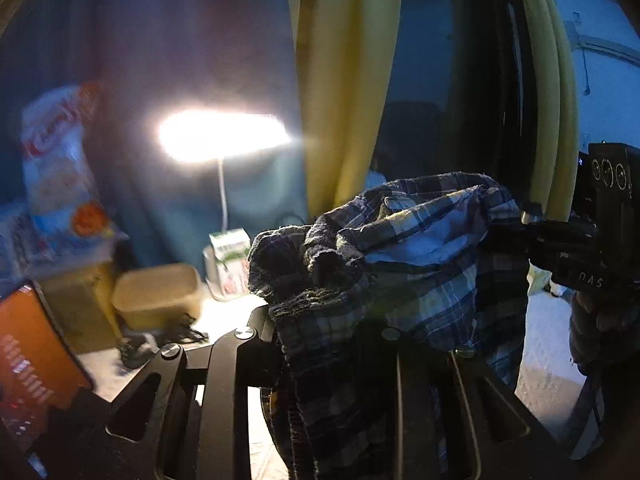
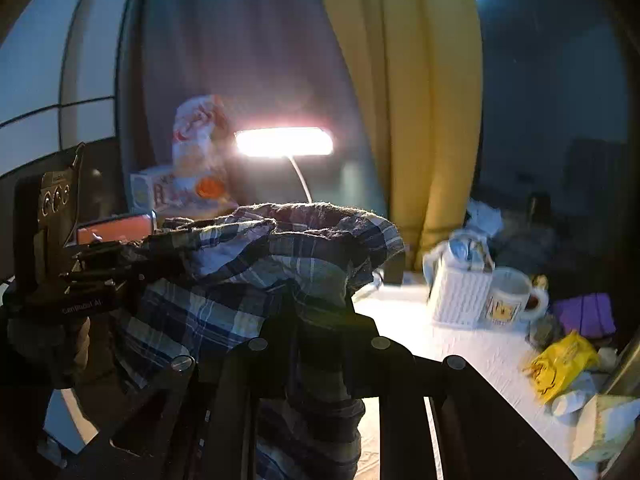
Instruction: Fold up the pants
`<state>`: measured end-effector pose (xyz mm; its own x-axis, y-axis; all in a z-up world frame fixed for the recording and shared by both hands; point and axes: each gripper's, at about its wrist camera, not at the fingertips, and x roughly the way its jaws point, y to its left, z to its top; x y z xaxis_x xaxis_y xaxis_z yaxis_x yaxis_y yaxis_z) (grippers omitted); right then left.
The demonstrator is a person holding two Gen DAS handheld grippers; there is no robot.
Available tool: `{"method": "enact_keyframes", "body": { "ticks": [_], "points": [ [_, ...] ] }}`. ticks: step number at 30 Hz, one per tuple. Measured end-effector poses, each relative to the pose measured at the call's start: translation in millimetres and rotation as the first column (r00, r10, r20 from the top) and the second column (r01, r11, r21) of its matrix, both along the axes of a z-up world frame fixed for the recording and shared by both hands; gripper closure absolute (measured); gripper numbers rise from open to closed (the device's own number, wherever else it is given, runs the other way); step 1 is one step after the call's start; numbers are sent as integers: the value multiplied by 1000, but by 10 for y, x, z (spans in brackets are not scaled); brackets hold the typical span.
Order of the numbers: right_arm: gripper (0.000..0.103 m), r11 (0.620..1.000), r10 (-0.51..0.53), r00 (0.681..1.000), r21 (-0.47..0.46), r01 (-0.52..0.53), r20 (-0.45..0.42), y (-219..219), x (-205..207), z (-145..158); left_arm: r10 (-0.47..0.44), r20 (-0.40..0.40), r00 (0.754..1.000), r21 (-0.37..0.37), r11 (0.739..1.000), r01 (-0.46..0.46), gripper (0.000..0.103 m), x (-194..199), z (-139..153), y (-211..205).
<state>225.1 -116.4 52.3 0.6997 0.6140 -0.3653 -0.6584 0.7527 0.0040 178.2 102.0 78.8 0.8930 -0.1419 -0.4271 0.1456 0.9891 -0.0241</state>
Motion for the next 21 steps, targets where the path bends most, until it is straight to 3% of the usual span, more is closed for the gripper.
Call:
{"method": "enact_keyframes", "body": {
  "ticks": [7, 13, 21],
  "points": [
    [86, 999, 34, 994, 24, -37, 105, 58, -481, 337, 49, 137, 989, 35, 998, -54, 78, -520, 445, 127],
    [86, 995, 80, 981, 40, -89, 175, 168, -881, 536, 99, 206, 973, 58, 992, -113, 78, -984, 654, 241],
    [86, 982, 162, 968, 66, -178, 192, 442, -1272, 538, 169, 210, 963, 116, 974, -196, 79, -1480, 703, 454]
  ]
}}
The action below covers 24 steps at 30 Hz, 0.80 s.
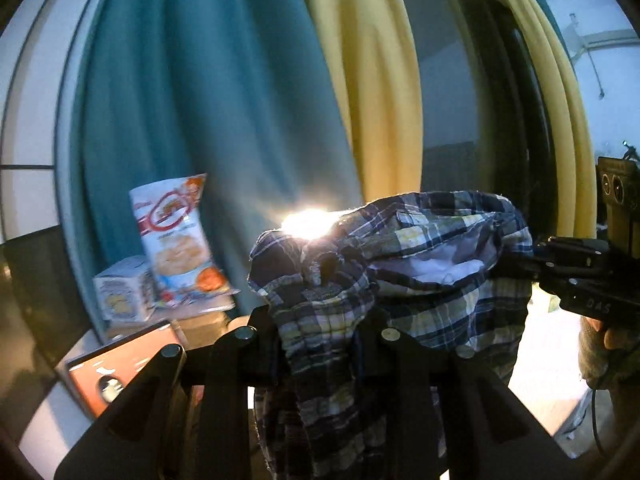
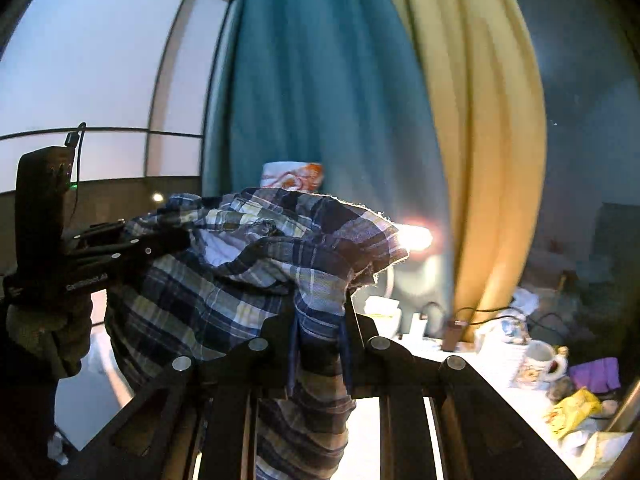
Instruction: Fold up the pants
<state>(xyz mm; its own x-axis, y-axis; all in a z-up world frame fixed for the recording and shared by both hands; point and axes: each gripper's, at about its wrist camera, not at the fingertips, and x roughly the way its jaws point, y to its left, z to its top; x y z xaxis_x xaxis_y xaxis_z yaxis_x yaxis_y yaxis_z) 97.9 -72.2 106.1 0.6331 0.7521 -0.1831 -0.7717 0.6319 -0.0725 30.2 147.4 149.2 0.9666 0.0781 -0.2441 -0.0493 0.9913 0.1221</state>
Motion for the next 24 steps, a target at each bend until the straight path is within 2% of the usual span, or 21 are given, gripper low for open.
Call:
{"method": "enact_keyframes", "body": {
  "ticks": [4, 10, 16, 24],
  "points": [
    [86, 999, 44, 998, 10, -43, -35, 204, -99, -114, 40, -35, 999, 21, 999, -39, 79, -171, -103, 156],
    [86, 995, 84, 994, -43, -87, -75, 522, -120, -334, 79, -109, 991, -3, 997, -79, 78, -98, -313, 434],
    [86, 995, 52, 988, -74, -64, -148, 766, 118, -649, 74, -206, 976, -23, 997, -80, 78, 292, -660, 621],
    [86, 995, -18, 965, -104, -9, -262, 978, 717, -1035, 42, -314, 949, -91, 993, -74, 78, 906, -1148, 879]
  ]
}}
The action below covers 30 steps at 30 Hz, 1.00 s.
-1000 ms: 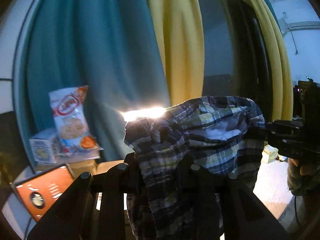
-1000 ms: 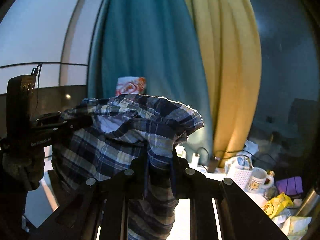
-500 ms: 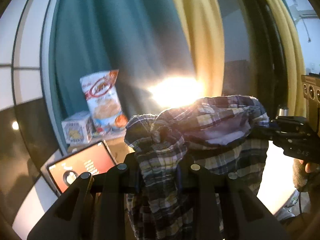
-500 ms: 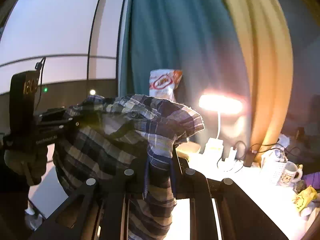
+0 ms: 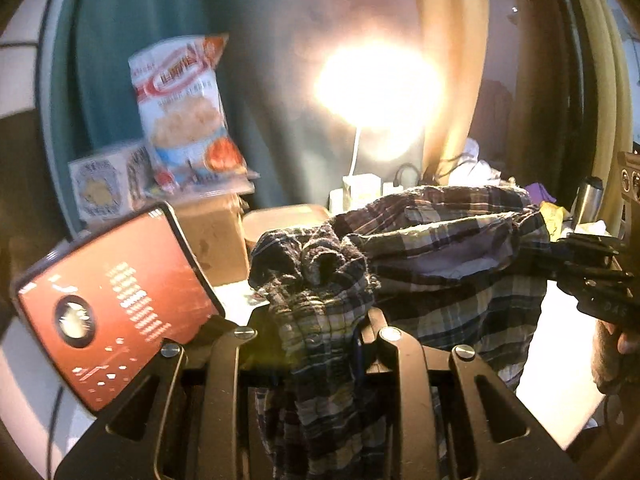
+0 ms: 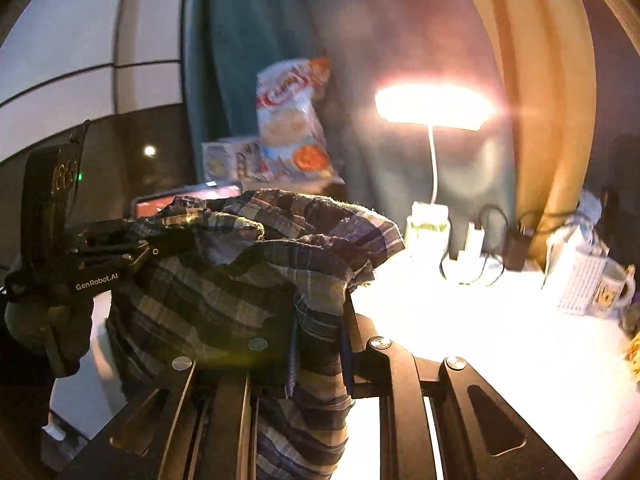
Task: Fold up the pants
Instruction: 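Lower the held pants onto the bedspread with both tools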
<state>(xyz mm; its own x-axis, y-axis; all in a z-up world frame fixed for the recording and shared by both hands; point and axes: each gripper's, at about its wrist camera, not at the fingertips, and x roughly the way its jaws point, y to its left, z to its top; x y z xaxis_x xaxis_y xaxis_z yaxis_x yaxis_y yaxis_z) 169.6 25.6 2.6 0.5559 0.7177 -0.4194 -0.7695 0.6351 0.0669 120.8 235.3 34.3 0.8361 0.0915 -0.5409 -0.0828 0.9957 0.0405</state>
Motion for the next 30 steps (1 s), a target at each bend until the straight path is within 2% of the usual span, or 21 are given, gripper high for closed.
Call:
{"method": "enact_keyframes", "body": {
  "ticks": [13, 21, 24, 28, 30],
  "points": [
    [86, 997, -32, 985, -79, 18, -172, 294, 877, -689, 13, -186, 982, -64, 998, -25, 77, 724, -780, 287],
    [86, 991, -70, 957, -126, 36, -280, 310, 1303, -1089, 42, -257, 966, -39, 998, -54, 68, 942, -1023, 422],
    [86, 991, -74, 939, -127, 33, -335, 300, 1431, -1215, 41, -272, 962, -45, 997, -55, 61, 971, -1054, 483],
    [85, 991, -73, 929, -132, 27, -362, 320, 1487, -1250, 80, -278, 957, -56, 993, -100, 40, 979, -1051, 606],
    [85, 991, -75, 923, -132, 27, -377, 320, 1505, -1262, 101, -275, 956, -61, 991, -122, 37, 970, -1045, 655]
  ]
}}
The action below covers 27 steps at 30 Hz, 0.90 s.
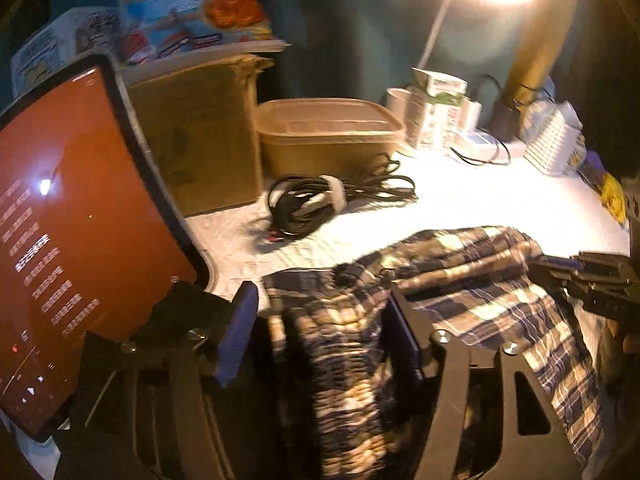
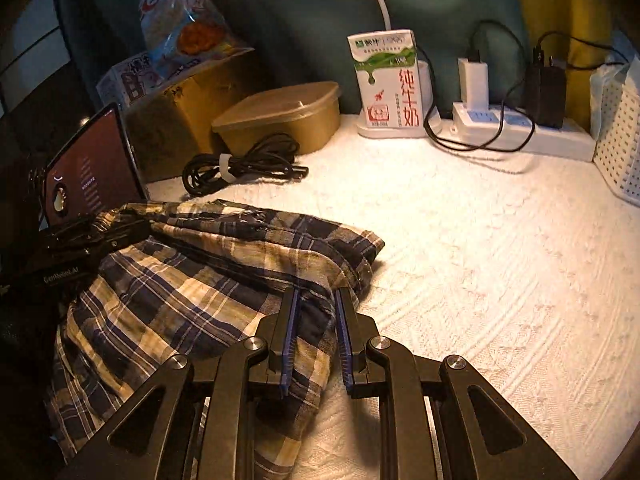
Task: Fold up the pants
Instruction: 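Lower the held pants onto the bedspread with both tools, then open both tools and release the folded pants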
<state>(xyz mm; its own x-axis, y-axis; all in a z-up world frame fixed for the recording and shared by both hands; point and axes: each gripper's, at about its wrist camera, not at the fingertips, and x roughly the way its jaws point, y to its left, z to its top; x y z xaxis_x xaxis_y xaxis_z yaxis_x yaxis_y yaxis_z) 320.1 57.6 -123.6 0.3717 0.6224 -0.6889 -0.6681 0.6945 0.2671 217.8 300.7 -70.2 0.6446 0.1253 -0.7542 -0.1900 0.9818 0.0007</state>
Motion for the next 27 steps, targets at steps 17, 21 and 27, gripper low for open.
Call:
{"method": "enact_keyframes", "body": {
  "ticks": [17, 21, 27],
  "points": [
    [54, 993, -92, 994, -66, 96, 64, -226, -173, 169, 110, 41, 993, 113, 987, -114, 19, -388, 378, -64],
    [53, 992, -108, 991, -64, 113, 79, -394, -297, 236, 116, 60, 991, 114, 986, -122, 19, -521, 454, -163],
    [53, 991, -116, 989, -59, 122, 95, -596, -493, 308, 81, 68, 994, 99, 991, -87, 19, -703, 523, -427]
  ]
}}
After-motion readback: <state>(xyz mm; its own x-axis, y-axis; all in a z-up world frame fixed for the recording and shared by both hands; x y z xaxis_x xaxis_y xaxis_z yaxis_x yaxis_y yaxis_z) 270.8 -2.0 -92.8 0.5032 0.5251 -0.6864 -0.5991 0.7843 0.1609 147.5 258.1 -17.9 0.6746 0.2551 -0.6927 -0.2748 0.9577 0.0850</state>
